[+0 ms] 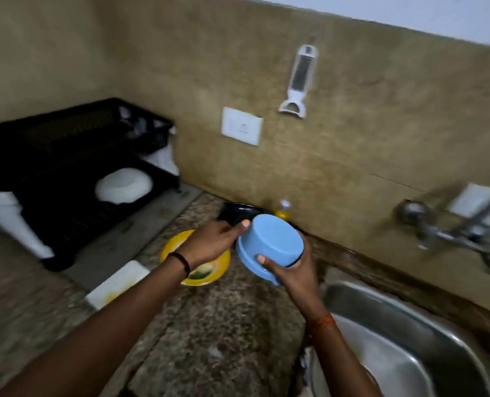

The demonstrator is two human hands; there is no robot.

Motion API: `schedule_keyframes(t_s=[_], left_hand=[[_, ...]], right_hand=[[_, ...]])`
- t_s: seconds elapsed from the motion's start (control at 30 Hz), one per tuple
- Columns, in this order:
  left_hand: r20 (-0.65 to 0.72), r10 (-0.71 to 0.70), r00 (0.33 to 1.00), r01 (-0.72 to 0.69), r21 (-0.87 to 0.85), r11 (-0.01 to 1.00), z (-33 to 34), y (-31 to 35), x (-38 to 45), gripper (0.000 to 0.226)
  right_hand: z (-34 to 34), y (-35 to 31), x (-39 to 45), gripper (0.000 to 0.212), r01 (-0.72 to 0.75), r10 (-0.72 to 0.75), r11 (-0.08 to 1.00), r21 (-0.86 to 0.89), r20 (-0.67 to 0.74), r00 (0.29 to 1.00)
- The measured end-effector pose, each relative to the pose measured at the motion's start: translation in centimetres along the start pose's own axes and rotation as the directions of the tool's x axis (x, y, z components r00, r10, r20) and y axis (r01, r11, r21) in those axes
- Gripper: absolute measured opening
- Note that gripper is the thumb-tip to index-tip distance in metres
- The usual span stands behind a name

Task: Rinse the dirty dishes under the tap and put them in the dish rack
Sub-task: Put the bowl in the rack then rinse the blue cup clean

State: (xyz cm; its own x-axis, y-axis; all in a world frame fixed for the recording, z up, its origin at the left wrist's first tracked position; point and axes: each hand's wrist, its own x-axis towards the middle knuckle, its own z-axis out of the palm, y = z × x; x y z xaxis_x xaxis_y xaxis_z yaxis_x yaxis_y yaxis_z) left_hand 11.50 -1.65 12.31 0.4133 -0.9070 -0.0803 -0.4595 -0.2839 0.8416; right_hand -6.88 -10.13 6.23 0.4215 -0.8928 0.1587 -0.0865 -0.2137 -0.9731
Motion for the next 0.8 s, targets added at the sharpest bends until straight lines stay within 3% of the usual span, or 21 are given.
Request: schedule_keyframes(t_s=[0.1, 0.17, 0.23, 0.3, 0.37, 0.47, 0.57, 0.8], left_hand=[[-0.265, 0.136, 0.955, -0.038, 0.343, 0.938, -7.4, -4.0, -1.1, 0.032], [-0.459, 0.236, 0.856, 0.05, 0.529, 0.847, -12.4, -7.5, -1.8, 0.04], [-0.536, 0.339, 0.773, 0.066, 0.6, 0.797, -16.8, -10.3, -2.7, 0.048], [-0.541, 0.395, 0.742, 0.089, 0.664, 0.743, -20.6, -12.5, -3.7, 0.054], [-0.535, 0.389, 0.75, 0.166, 0.721, 0.673, -23.6, -14.4, -4.1, 0.059], [-0.544, 0.212, 0.812, 0.299, 0.7, 0.649, -27.2, -18.0, -4.6, 0.064], [-0.484, 0.183, 0.856, 0.248, 0.694, 0.676, -27.4, -19.1, -4.4, 0.06], [-0.55, 0.163, 0.819, 0.225, 0.57, 0.791, -28.2, -19.1, -4.2, 0.05]], right_hand=[[6.5, 0.0, 1.6, 0.097, 0.011, -0.011, 1.0, -0.005, 0.103, 0.995], [11.3, 0.3, 2.4, 0.097, 0.021, -0.018, 1.0, -0.013, 0.195, 0.981], [15.4, 0.3, 2.5, 0.097, 0.019, -0.017, 1.0, -0.005, 0.268, 0.963], [19.3, 0.2, 2.4, 0.096, 0.006, -0.009, 1.0, 0.01, 0.329, 0.944], [22.3, 0.2, 2.5, 0.095, 0.003, -0.007, 1.0, 0.012, 0.379, 0.925], [27.0, 0.1, 3.1, 0.095, -0.015, 0.013, 1.0, 0.002, 0.448, 0.894], [28.9, 0.1, 3.3, 0.088, -0.022, 0.016, 1.0, 0.007, 0.466, 0.885], [34.9, 0.2, 6.5, 0.092, 0.034, 0.005, 0.998, -0.058, 0.564, 0.826]])
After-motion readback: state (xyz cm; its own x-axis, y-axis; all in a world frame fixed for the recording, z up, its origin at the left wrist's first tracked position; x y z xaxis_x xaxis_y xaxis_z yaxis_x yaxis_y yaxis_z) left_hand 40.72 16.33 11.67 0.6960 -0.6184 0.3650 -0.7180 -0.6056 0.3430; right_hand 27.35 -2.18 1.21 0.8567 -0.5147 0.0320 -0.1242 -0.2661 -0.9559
